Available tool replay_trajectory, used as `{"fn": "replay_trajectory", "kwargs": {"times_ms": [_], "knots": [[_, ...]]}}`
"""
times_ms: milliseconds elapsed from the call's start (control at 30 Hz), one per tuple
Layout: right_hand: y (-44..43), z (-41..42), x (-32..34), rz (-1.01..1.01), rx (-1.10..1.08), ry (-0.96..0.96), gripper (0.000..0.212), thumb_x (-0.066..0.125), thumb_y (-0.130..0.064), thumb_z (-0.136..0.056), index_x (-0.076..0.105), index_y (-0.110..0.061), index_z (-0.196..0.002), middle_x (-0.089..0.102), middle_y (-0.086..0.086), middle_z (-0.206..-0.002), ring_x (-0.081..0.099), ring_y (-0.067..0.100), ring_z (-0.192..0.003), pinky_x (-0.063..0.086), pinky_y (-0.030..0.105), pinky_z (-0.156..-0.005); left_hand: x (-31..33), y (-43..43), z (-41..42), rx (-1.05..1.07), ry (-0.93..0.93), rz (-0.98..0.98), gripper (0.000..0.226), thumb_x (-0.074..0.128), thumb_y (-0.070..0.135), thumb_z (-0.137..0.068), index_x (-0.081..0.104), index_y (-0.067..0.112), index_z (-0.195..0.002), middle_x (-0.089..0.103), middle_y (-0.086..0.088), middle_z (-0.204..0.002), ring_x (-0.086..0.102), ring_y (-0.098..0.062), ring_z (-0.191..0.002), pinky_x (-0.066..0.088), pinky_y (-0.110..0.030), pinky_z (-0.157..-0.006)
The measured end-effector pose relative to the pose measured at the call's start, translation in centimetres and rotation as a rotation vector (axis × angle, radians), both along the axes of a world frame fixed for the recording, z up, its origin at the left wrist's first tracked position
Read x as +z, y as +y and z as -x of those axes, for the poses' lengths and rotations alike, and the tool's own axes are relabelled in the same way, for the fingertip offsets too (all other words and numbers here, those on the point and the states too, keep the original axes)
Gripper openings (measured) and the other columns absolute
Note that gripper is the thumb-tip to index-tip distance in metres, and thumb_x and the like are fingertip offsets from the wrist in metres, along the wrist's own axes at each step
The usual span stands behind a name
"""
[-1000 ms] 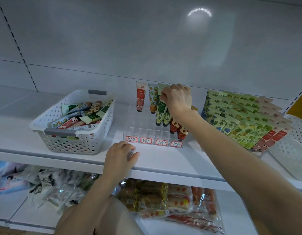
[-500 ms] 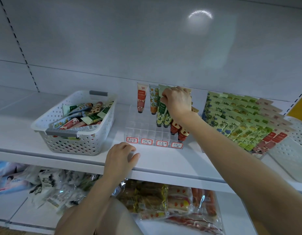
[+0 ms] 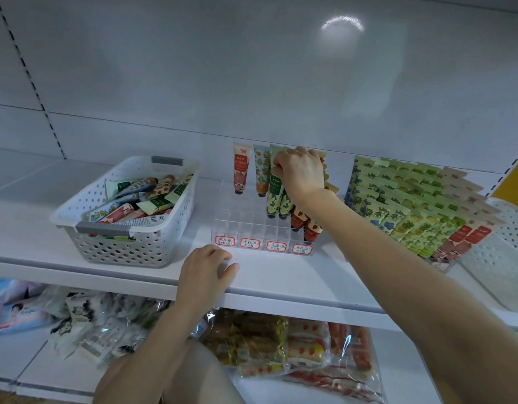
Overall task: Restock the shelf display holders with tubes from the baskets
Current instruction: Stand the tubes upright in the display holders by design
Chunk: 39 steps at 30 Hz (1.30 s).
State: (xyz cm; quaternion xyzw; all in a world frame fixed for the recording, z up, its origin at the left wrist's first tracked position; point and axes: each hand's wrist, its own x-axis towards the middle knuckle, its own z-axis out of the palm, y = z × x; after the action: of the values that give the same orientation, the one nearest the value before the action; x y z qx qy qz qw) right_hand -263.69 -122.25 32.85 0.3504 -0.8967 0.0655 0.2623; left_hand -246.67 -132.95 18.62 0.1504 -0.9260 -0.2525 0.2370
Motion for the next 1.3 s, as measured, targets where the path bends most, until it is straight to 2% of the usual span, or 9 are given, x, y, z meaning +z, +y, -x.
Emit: {"fn": "replay_trajectory", "kwargs": {"times_ms": [167, 333, 567, 733, 833, 933, 1100, 1200, 1300], "knots": [[-0.1, 0.2, 0.0, 0.019, 0.031, 0.004, 0.021, 0.046, -0.018, -0.095, 0.063, -0.007, -0.1, 0.065, 0.007, -0.099, 0.051, 0.026, -0.099, 0.032, 0.031, -0.084, 0.0, 0.0, 0.0, 0.0, 0.001, 0.015, 0.022, 0.068, 0.031, -0.081, 0.071, 0.01, -0.088, 0.068, -0.005, -0.098, 0.06, -0.021, -0.092, 0.046, -0.031, -0.084], [-0.2, 0.2, 0.0, 0.023, 0.043, 0.013, 0.021, 0.045, -0.018, -0.095, 0.063, -0.007, -0.1, 0.065, 0.007, -0.099, 0.051, 0.025, -0.099, 0.032, 0.031, -0.084, 0.0, 0.0, 0.0, 0.009, 0.009, 0.038, 0.033, 0.057, 0.039, -0.076, 0.071, 0.011, -0.084, 0.069, -0.005, -0.093, 0.062, -0.022, -0.087, 0.049, -0.032, -0.082], [0.5, 0.0, -0.1, 0.017, 0.039, 0.043, 0.028, 0.048, -0.025, -0.096, 0.062, -0.006, -0.111, 0.062, 0.012, -0.108, 0.051, 0.03, -0.106, 0.036, 0.037, -0.088, -0.2, 0.1, 0.2, -0.002, 0.024, 0.065, 0.023, 0.064, 0.029, -0.085, 0.069, 0.009, -0.097, 0.066, -0.005, -0.105, 0.057, -0.019, -0.098, 0.043, -0.028, -0.09], [0.5, -0.7, 0.1, 0.249, 0.136, 0.152, 0.017, 0.06, -0.014, -0.08, 0.068, -0.001, -0.071, 0.065, 0.013, -0.065, 0.059, 0.033, -0.062, 0.044, 0.031, -0.054, 0.4, 0.2, 0.2, -0.019, 0.008, 0.132, 0.028, 0.058, 0.028, -0.09, 0.067, 0.009, -0.108, 0.065, -0.007, -0.114, 0.057, -0.02, -0.104, 0.044, -0.032, -0.094], [0.0, -2.0, 0.3, 0.297, 0.233, 0.023, 0.024, 0.05, -0.014, -0.09, 0.068, 0.002, -0.085, 0.067, 0.016, -0.079, 0.059, 0.034, -0.075, 0.043, 0.033, -0.059, 2.4, 0.4, -0.1, -0.037, 0.045, 0.214, 0.025, 0.058, 0.025, -0.089, 0.071, 0.008, -0.101, 0.07, -0.01, -0.103, 0.064, -0.026, -0.094, 0.051, -0.04, -0.085], [-1.3, -3.2, 0.4, 0.29, 0.287, -0.106, 0.025, 0.046, -0.014, -0.095, 0.064, 0.003, -0.097, 0.064, 0.017, -0.09, 0.058, 0.033, -0.079, 0.046, 0.037, -0.063, 5.3, -0.1, -1.2, -0.082, 0.164, 0.309, 0.032, 0.05, 0.029, -0.084, 0.072, 0.007, -0.083, 0.07, -0.007, -0.079, 0.065, -0.025, -0.07, 0.052, -0.034, -0.063], [-5.3, -4.5, 0.9, 0.26, 0.354, -0.337, 0.024, 0.045, -0.011, -0.094, 0.063, 0.005, -0.095, 0.065, 0.024, -0.089, 0.059, 0.037, -0.083, 0.047, 0.04, -0.071, 10.0, -4.1, -3.5, 0.016, 0.27, 0.37, 0.038, 0.043, 0.029, -0.085, 0.07, 0.003, -0.083, 0.066, -0.01, -0.076, 0.062, -0.028, -0.07, 0.05, -0.034, -0.061], [-8.5, -5.2, 1.2, 0.197, 0.339, -0.509, 0.026, 0.044, -0.012, -0.095, 0.063, 0.006, -0.099, 0.065, 0.024, -0.096, 0.061, 0.036, -0.09, 0.049, 0.038, -0.077, 11.7, -7.9, -3.9, 0.147, 0.194, 0.325, 0.027, 0.051, 0.022, -0.091, 0.068, 0.001, -0.095, 0.065, -0.014, -0.089, 0.06, -0.032, -0.082, 0.046, -0.036, -0.07], [-12.1, -5.7, 1.2, 0.138, 0.312, -0.646, 0.027, 0.042, -0.012, -0.097, 0.061, 0.005, -0.106, 0.064, 0.022, -0.104, 0.062, 0.033, -0.096, 0.05, 0.035, -0.081, 12.2, -12.1, -3.0, 0.294, -0.05, 0.307, 0.025, 0.05, 0.022, -0.094, 0.062, 0.001, -0.103, 0.058, -0.014, -0.094, 0.05, -0.025, -0.081, 0.042, -0.036, -0.069]]}}
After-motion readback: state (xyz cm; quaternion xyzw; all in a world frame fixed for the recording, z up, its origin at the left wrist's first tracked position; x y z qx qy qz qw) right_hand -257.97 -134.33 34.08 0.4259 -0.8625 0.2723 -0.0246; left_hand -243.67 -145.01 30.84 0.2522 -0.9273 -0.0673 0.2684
